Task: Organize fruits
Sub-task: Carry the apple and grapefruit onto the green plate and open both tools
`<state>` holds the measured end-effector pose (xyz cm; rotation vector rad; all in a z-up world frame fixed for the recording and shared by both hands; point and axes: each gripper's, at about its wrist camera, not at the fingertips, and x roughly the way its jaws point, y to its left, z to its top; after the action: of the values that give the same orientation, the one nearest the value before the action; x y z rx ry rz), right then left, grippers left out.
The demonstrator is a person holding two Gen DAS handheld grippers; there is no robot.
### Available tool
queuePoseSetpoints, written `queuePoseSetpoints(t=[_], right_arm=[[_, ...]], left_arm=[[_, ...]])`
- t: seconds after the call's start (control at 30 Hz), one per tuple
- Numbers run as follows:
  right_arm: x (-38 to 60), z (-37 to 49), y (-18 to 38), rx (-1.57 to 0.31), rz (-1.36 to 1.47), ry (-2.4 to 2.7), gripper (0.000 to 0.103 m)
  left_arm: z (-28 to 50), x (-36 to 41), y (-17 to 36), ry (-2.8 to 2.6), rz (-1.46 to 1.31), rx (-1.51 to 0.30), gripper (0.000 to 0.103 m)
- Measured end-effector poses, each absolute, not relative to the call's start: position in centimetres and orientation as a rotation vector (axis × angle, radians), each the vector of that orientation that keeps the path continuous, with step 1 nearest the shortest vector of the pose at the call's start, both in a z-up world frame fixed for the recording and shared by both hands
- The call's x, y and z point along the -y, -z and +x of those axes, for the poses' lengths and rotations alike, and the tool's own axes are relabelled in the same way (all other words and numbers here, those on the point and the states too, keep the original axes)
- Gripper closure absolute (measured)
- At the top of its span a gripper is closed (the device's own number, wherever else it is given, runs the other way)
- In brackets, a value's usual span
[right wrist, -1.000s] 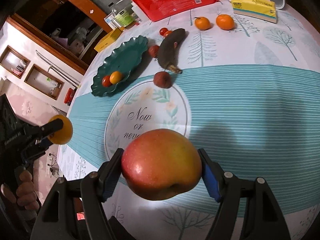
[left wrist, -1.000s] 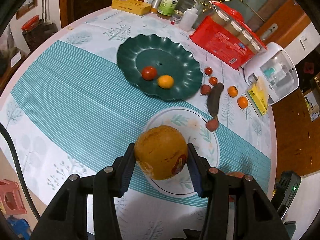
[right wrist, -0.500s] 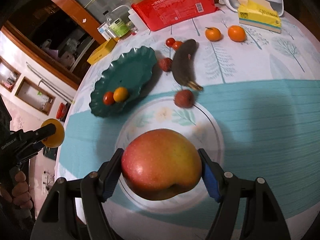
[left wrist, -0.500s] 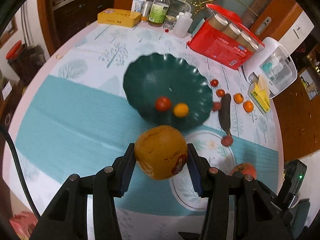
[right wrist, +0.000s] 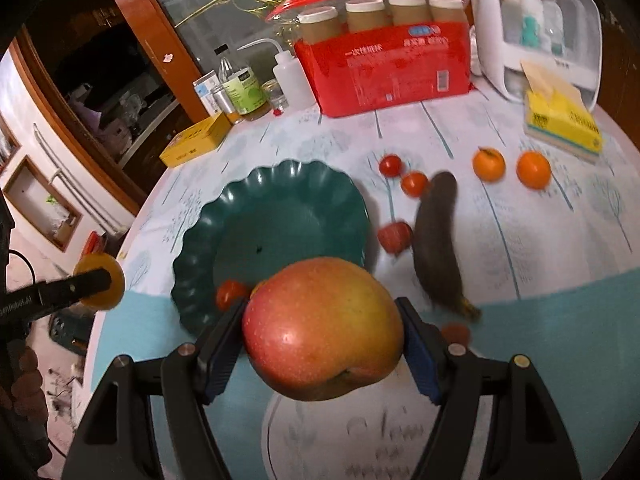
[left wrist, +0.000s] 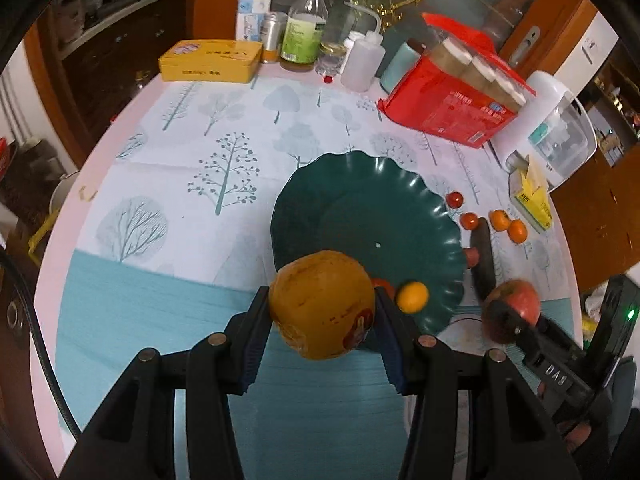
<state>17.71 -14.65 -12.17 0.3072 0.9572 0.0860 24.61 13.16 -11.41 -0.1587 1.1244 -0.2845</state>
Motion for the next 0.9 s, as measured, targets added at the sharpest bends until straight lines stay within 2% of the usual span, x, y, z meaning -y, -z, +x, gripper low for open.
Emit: queuePoseSetpoints(t=[0.4,0.83,0.9], right_arm=[[11.8,22.9,14.2,-1.005,0.252,-0.023,0.030],[9.7,24.4,15.8,-1.050,0.176,-0.029,0.030],[10.0,24.4,15.7,-1.043,0.183,-0.022,0.030]], left_arm=[[27.8,-11.3,17.0,0.368,-0.189,-1.160,0.055],[28.6,-9.5,18.8,0.389,-0.135,-1.191,0.054],[28.5,-9.5,18.5,0.381,-0.135,-1.185,0.051]])
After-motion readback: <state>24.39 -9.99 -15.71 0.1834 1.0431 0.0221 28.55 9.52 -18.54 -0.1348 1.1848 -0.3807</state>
